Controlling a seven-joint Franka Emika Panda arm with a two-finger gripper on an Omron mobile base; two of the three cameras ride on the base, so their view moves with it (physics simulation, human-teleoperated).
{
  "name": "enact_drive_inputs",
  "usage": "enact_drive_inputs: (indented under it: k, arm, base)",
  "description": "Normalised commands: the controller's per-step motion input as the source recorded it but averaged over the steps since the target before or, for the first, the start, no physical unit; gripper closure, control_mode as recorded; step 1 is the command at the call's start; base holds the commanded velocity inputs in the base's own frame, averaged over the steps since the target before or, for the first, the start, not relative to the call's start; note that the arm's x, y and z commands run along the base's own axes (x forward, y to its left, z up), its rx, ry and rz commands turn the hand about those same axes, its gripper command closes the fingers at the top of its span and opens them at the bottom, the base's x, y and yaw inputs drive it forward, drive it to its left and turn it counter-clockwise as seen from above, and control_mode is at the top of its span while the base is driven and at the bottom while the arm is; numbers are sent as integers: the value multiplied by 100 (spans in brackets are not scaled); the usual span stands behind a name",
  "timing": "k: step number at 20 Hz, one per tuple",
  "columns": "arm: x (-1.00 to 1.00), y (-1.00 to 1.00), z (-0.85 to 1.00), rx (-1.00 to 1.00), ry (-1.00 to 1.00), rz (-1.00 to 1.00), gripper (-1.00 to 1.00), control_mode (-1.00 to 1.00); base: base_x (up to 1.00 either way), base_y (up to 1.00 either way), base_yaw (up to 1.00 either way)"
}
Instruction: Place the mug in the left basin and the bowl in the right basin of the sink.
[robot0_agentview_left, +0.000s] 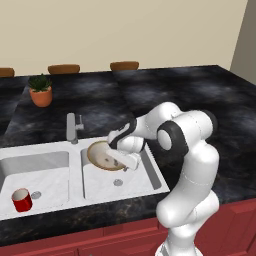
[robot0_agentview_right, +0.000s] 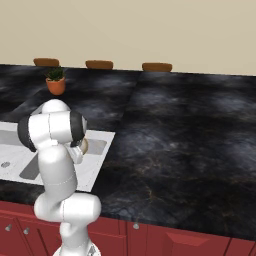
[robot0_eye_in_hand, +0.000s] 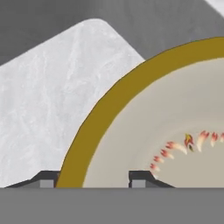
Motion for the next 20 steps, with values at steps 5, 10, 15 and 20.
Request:
enact_drive_inputs:
  k: [5,10,15,20]
  arm:
    - [-23,0,0,0,3,16,100,-100]
    - [-20,0,0,0,0,13,100,-100]
    - [-10,0,-2,0,0,11,100,-100]
    - [0,0,-20,0,0,9,100,-100]
  base:
    - [0,0,0]
    - [0,0,0]
    - [0,0,0]
    - [0,0,0]
